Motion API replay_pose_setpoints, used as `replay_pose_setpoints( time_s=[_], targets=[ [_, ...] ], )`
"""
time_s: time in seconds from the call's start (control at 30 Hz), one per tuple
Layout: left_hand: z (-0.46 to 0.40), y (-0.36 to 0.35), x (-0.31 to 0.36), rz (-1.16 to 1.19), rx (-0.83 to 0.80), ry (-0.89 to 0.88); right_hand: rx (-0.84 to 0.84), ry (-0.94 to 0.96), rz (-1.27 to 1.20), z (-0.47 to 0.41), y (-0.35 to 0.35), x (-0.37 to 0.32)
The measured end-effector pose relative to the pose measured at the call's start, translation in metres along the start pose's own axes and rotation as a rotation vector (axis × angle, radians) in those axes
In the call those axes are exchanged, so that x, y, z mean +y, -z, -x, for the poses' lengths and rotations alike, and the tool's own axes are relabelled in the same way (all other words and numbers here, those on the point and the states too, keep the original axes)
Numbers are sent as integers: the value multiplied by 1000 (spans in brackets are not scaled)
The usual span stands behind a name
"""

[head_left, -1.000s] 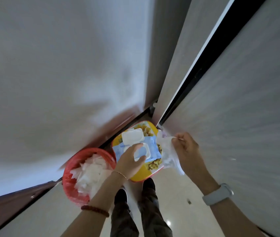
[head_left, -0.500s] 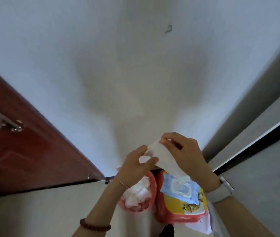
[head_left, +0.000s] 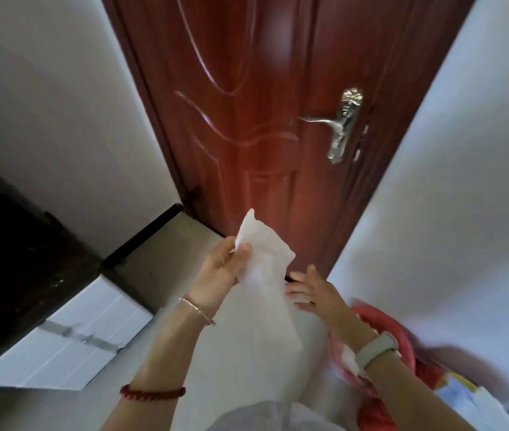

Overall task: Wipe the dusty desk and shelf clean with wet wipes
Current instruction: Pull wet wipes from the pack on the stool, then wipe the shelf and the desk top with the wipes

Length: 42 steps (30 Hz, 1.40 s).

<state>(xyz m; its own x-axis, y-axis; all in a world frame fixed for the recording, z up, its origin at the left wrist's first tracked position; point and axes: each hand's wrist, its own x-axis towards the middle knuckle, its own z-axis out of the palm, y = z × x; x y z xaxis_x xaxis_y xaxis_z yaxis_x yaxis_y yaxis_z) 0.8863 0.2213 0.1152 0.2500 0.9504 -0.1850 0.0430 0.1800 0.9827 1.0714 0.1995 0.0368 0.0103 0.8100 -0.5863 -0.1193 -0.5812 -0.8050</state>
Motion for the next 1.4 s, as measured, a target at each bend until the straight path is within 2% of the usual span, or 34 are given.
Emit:
replay_pose_setpoints(
  time_s=[0.1, 0.17, 0.27, 0.33, 0.47, 0.6, 0.73, 0.83, 0.93, 1.0, 1.1, 1.13, 1.2, 1.3, 1.4],
  targets=[
    [33, 68, -4, 243, 178, 80, -323, -33, -35, -5, -84, 7],
    [55, 106, -13, 340, 338, 135, -461, -42, -74, -7, -131, 3],
    [82, 152, -36, 331, 643, 258, -546, 19, -27, -21, -184, 3],
    [99, 175, -48, 295, 779, 334, -552, 50, 58, -33, -210, 4],
    [114, 203, -52, 138, 823, 310, -668, 152, 281, -52, -248, -6],
    [102, 223, -50, -338, 806, 287, -747, 290, 488, -74, -278, -28],
    [78, 233, -35, -573, 882, 341, -841, 530, 709, -95, -299, -61],
    [66, 240, -27, -615, 993, 319, -800, 782, 890, -109, -313, -79],
    [64, 248, -27, -558, 1141, 209, -809, 910, 901, -123, -328, -88],
    [64, 254, -28, -470, 1219, 160, -897, 797, 824, -128, -339, -93],
    [60, 264, -29, -196, 1304, 151, -1009, 468, 646, -126, -362, -93],
    [57, 269, -31, -90, 1339, 158, -978, 458, 623, -125, -370, -90],
    [52, 279, -39, 6, 1395, 210, -864, 554, 636, -123, -384, -79],
    [47, 297, -51, -65, 1417, 264, -762, 609, 638, -125, -399, -66],
    [47, 322, -64, -154, 1417, 266, -711, 468, 605, -132, -420, -59]
  ],
)
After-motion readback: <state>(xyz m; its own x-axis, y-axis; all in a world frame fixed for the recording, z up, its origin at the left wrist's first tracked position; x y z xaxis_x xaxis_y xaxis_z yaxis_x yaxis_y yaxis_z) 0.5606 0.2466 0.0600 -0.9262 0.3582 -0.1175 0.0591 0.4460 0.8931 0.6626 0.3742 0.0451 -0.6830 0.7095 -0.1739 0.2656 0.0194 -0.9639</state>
